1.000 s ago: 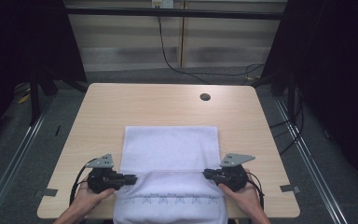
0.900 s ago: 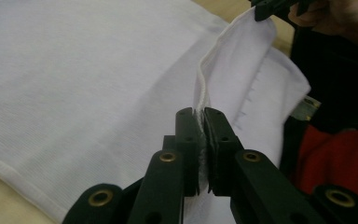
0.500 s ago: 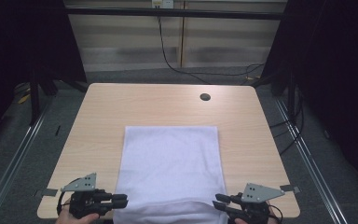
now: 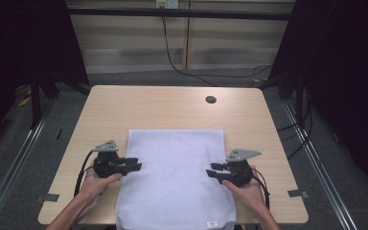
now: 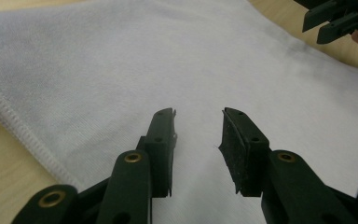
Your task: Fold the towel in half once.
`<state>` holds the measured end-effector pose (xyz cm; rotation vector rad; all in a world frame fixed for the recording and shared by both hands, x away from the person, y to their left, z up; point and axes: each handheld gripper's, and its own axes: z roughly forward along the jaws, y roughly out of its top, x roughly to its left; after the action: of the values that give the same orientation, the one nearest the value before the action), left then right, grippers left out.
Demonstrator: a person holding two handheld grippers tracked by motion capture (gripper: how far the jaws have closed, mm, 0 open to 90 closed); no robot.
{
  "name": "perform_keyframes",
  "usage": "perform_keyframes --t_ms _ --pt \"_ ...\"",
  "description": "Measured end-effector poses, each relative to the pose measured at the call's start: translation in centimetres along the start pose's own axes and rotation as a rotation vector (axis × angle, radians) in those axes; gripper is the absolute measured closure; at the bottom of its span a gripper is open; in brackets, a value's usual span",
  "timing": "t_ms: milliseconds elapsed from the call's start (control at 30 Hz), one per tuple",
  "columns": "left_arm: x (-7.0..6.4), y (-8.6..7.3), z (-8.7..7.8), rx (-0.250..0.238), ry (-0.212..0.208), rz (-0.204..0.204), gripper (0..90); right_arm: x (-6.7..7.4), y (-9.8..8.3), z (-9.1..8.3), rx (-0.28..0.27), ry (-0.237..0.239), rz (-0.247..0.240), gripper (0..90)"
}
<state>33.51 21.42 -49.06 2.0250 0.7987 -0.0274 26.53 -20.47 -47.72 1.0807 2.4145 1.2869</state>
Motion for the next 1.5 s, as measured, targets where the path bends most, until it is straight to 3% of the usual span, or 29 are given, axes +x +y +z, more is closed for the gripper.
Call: perform_keyframes --t_ms 133,167,233,300,433,733,933,1067,1133,1233,1400,1500 --pt "1.3 0.0 1.3 0.006 0.055 -0.015 61.1 -2.1 1.0 2.4 0.018 -0.048 0.022 60.0" --pt "1.6 -0.2 1.5 0.027 0.06 -0.019 60.2 -2.5 1.0 2.8 0.013 -0.049 0.035 60.1" --pt "1.9 -0.4 1.4 0.02 0.051 -0.017 61.0 -3.1 0.7 3.7 0.019 -0.07 0.065 60.2" --pt "1.9 -0.5 1.3 0.024 0.058 -0.021 61.3 -3.1 0.3 4.1 0.055 -0.076 0.056 59.8" --pt "1.4 -1.0 1.1 0.021 0.055 -0.003 61.2 -2.4 0.0 3.5 0.09 -0.079 0.054 59.0" --pt "-0.7 -2.5 0.2 0.041 0.015 0.037 62.2 -0.4 -2.3 1.0 0.091 -0.068 0.024 59.5" --pt "-1.8 -3.4 -0.3 0.036 0.002 0.043 63.5 0.5 -3.0 0.2 0.097 -0.052 0.032 59.1" --pt "-2.0 -3.6 -0.5 0.038 -0.011 0.023 64.0 1.0 -3.5 -0.3 0.088 -0.036 0.038 59.1" --pt "-2.8 -4.0 -0.8 0.05 0.003 0.059 63.9 1.5 -3.7 -0.5 0.1 -0.04 0.03 59.1" --pt "-3.4 -4.4 -1.0 0.048 0.023 0.076 66.1 2.2 -4.0 -1.0 0.107 -0.036 0.025 59.0" --pt "-3.7 -4.6 -1.3 0.054 0.008 0.044 66.1 2.5 -4.3 -1.2 0.107 -0.029 0.029 58.5" --pt "-4.3 -4.9 -1.6 0.067 -0.005 0.057 65.9 3.1 -4.4 -1.5 0.117 -0.025 0.023 58.4"
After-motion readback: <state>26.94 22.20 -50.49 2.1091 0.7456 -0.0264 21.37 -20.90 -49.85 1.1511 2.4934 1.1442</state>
